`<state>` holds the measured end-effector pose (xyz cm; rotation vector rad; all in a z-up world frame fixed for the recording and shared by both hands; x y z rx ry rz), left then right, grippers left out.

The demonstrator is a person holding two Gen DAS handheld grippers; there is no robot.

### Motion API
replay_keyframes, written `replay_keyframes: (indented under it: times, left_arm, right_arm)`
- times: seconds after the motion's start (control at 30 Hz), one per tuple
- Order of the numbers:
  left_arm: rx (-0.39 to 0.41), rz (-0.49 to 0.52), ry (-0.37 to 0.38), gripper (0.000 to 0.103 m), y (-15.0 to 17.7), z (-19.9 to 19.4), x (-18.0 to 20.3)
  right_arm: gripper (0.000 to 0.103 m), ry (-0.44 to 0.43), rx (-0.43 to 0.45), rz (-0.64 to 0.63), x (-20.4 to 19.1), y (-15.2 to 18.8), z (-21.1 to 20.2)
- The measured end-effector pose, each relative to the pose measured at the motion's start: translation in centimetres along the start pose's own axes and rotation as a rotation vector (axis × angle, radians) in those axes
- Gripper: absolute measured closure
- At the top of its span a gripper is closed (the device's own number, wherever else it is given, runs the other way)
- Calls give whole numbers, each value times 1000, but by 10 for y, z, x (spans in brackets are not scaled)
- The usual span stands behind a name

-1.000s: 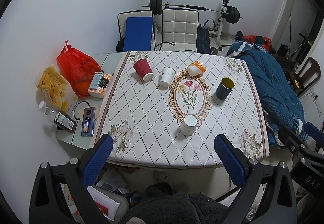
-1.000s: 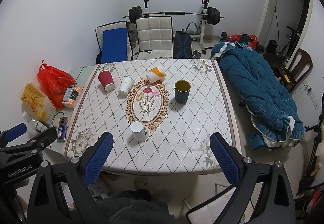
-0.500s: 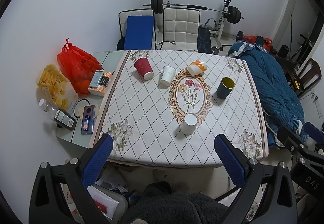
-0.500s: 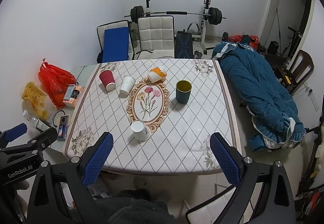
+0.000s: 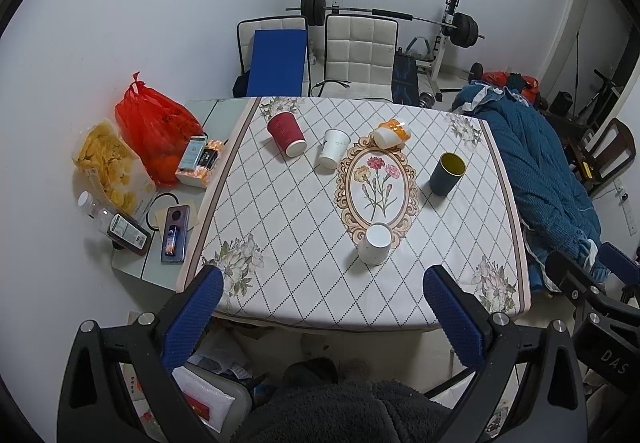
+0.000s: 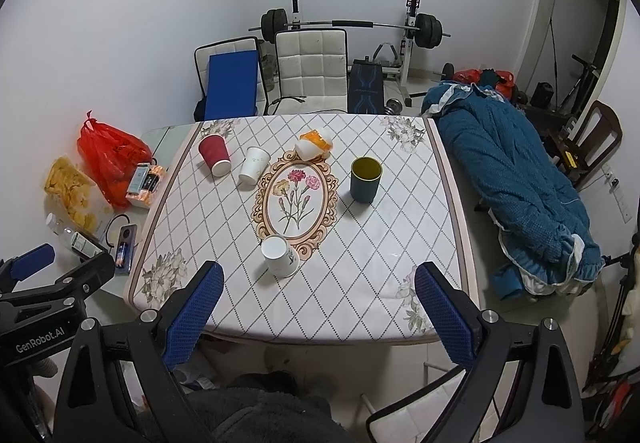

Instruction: Flip cup upside down

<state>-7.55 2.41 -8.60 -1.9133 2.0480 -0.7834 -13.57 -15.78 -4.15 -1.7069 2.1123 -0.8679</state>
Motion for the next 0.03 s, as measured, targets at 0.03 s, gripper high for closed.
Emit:
replay_keyframes:
  times: [0.03]
  left_arm:
    - [0,1,0,0,0,0,1]
  right_arm:
    - [5,1,1,-2,0,1,0]
Point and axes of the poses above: each gripper's, at about its wrist camera, not at the fingertips, and z roughly the way its jaws point, x to its right, y to its underside, the point moved 5 cm from there along z, roughly the way its jaws point, and after that the axes turned 11 degrees about y, right-handed, at the moved point
